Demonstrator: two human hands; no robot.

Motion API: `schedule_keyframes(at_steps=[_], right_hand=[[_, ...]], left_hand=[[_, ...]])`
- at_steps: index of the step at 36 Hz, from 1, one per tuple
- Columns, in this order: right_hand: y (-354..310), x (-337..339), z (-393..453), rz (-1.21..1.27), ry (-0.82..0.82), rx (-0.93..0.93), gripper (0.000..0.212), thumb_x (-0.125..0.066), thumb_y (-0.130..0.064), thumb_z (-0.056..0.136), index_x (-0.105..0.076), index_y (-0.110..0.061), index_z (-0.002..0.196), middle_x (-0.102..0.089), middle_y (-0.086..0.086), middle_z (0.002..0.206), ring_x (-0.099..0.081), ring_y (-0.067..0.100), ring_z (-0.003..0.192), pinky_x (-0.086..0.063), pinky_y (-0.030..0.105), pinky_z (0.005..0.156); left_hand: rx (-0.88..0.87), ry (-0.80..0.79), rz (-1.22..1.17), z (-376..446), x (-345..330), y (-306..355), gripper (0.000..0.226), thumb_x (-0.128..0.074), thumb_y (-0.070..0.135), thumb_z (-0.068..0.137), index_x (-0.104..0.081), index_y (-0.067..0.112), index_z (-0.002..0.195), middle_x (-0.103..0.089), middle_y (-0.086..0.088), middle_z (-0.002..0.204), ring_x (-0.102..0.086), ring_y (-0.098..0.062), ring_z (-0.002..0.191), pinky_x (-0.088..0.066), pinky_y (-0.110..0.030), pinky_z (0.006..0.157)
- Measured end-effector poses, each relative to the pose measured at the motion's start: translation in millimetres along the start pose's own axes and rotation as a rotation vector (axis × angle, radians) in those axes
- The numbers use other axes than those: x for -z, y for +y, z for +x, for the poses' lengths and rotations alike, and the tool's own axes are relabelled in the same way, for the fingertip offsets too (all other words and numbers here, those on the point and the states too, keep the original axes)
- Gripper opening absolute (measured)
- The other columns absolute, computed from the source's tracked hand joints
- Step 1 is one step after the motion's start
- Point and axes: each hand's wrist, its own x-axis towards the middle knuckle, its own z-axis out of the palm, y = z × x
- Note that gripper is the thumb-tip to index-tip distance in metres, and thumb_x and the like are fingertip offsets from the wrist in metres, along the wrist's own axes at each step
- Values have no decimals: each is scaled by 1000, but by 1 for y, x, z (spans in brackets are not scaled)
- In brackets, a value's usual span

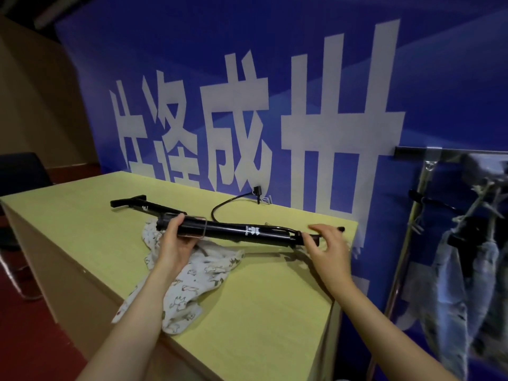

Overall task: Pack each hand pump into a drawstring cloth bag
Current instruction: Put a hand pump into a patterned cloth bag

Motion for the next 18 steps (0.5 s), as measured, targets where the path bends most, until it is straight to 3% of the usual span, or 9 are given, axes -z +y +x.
schedule_keyframes(at_steps=[2, 4, 7, 9, 11, 14, 18], right_hand=[[-7, -1, -6, 15, 160, 54, 14, -68, -28, 87, -64, -22, 99, -58, -9, 99, -51, 6, 96, -44, 23, 84], [-21, -5, -16, 117, 126, 139, 10, -67, -15, 88, -59, -20, 83, -56, -6, 82, -51, 5, 78, -42, 17, 69], [-51, -26, -29, 191, -277, 20, 21, -61, -27, 93, -65, -14, 77, -63, 7, 72, -54, 7, 65, -45, 26, 61], [-67, -48, -29, 206, -583, -213, 34, -59, -47, 90, -68, -15, 99, -68, 4, 84, -62, 10, 73, -52, 28, 67], [-76, -77, -21, 370, -722, -417, 63, -63, -57, 83, -54, -17, 129, -66, 2, 101, -66, 15, 86, -56, 30, 76], [-83, -117, -7, 657, -646, -626, 88, -75, -55, 72, -37, -8, 136, -61, 12, 114, -65, 22, 100, -58, 34, 82], [-84, -149, 1, 865, -520, -649, 81, -86, -40, 67, -45, -5, 127, -69, 13, 113, -70, 25, 98, -57, 36, 85]], left_hand=[[7, 27, -9, 1, -1, -4, 17, -49, 24, 98, -59, 10, 95, -69, -6, 90, -65, -18, 92, -58, -26, 69], [14, 43, -26, 1, -3, -6, 17, -49, 25, 98, -59, 10, 98, -67, -6, 94, -63, -19, 97, -57, -26, 69], [36, 42, -50, -1, -6, -8, 21, -47, 25, 99, -60, 10, 93, -69, -5, 85, -69, -17, 82, -58, -26, 60], [49, 44, -88, -2, -8, -10, 20, -48, 26, 99, -60, 11, 97, -67, -6, 92, -66, -19, 90, -57, -27, 68], [56, 47, -101, -2, -8, -14, 20, -49, 27, 98, -61, 11, 102, -66, -6, 98, -61, -20, 100, -55, -29, 77], [69, 57, -100, -7, -11, -21, 24, -51, 29, 97, -62, 10, 106, -68, -7, 100, -61, -21, 104, -51, -29, 81], [87, 108, -96, -8, -10, -27, 42, -57, 31, 94, -60, 2, 123, -67, -14, 116, -61, -24, 115, -50, -30, 87]])
